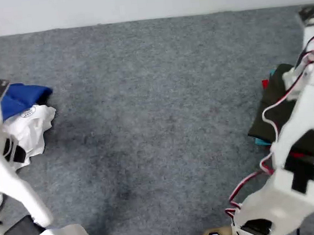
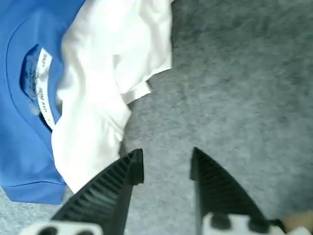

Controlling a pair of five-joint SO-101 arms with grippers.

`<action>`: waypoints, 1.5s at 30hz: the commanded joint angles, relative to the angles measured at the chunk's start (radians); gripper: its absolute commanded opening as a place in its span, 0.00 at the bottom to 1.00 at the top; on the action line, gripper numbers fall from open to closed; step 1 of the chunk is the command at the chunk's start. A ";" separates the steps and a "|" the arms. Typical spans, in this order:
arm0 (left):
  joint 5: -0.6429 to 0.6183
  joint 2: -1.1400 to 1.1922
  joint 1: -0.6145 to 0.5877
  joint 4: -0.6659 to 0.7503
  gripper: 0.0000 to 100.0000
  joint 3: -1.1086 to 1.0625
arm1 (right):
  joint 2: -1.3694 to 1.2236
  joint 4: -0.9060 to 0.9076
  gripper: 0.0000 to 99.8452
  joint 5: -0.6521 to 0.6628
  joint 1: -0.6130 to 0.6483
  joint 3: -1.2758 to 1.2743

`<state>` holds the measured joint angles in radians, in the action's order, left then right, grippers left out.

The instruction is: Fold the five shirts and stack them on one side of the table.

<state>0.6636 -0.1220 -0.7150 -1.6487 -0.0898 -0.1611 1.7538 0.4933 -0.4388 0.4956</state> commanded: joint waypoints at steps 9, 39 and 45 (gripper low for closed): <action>0.089 0.207 -0.143 0.222 0.22 0.004 | 0.351 0.039 0.01 -0.011 0.016 -0.423; -0.170 0.038 0.054 0.331 0.01 0.044 | 0.618 0.039 0.01 -0.011 0.015 -0.695; -0.356 -0.166 0.270 0.242 0.01 0.044 | 0.618 0.039 0.01 -0.011 0.015 -0.695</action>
<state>0.3828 -0.1603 -0.5570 -1.3755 -0.0898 0.4143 1.7538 0.4933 -0.4388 -0.2041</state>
